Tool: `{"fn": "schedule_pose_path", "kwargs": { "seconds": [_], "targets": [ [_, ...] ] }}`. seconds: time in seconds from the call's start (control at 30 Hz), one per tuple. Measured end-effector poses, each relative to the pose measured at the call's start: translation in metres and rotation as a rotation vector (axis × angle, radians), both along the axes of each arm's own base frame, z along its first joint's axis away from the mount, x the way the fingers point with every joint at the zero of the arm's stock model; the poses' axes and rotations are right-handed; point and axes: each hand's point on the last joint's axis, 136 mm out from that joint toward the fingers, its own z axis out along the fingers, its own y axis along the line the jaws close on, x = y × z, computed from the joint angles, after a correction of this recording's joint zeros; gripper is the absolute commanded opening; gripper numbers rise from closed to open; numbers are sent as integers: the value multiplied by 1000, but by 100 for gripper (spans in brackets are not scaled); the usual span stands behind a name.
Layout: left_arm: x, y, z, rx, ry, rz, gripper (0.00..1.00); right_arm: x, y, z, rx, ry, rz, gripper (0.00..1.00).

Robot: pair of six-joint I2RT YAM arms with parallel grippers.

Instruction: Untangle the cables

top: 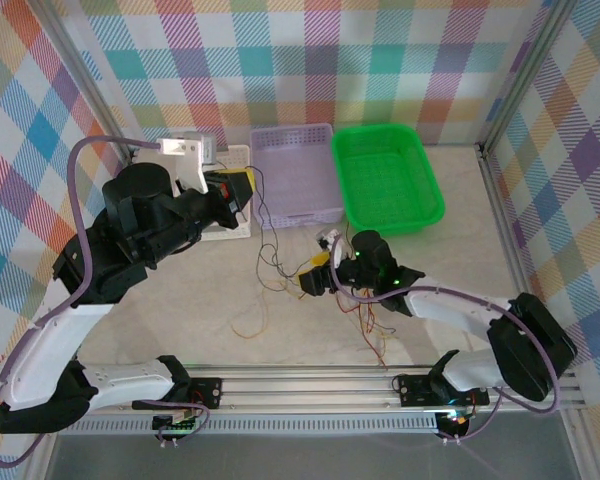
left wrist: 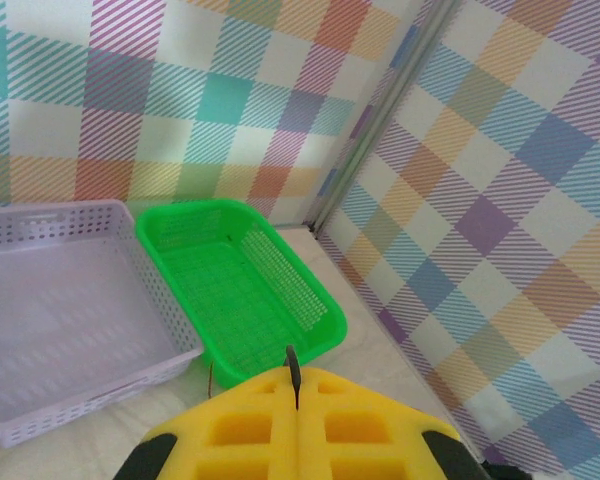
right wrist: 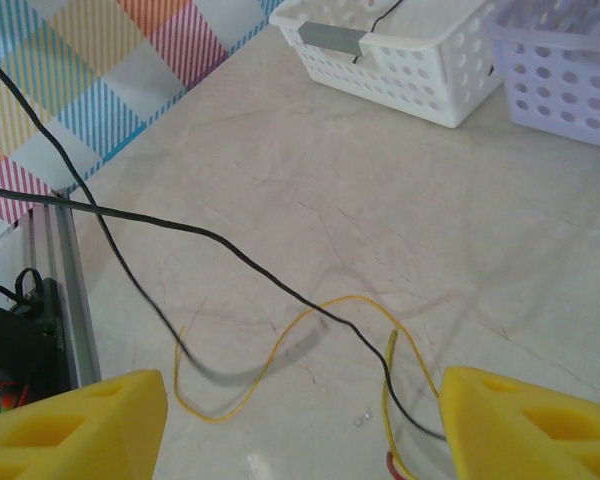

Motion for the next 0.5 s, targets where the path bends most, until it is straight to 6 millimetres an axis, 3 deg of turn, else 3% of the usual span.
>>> {"fn": "schedule_pose_path", "kwargs": {
  "seconds": [0.27,0.5],
  "targets": [
    [-2,-4,0,-23,20,-18,0,3,40,-4,13,-114,34,72],
    [-3,-8,-2,-38,39,-36,0,21,59,-13,5,-186,-35,69]
  ]
}}
